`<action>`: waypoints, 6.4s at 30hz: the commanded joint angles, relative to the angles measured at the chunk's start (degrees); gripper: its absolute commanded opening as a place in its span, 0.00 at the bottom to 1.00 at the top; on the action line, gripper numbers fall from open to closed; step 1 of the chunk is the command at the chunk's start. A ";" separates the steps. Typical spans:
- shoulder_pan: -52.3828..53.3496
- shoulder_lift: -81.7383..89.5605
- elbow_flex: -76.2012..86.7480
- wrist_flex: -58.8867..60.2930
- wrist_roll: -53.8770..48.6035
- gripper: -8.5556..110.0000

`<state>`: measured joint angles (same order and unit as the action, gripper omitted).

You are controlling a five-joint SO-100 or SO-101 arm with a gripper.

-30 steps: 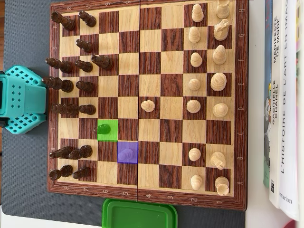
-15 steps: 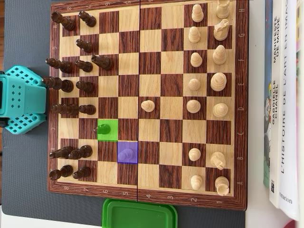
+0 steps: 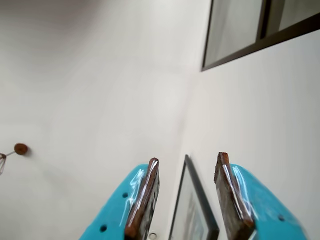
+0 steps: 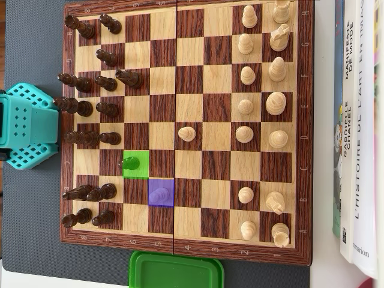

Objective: Play chess

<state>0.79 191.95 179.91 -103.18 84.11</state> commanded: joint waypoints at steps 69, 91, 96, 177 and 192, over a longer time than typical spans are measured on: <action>9.84 -37.88 -52.03 178.24 -4.04 0.22; 10.37 -63.72 -56.34 184.04 -4.66 0.22; 10.37 -66.01 -56.07 184.04 -4.66 0.22; 13.71 -82.79 -55.20 172.09 -9.23 0.13; 13.54 -74.79 -57.39 176.48 -9.32 0.10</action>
<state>14.06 112.85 125.33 71.72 75.06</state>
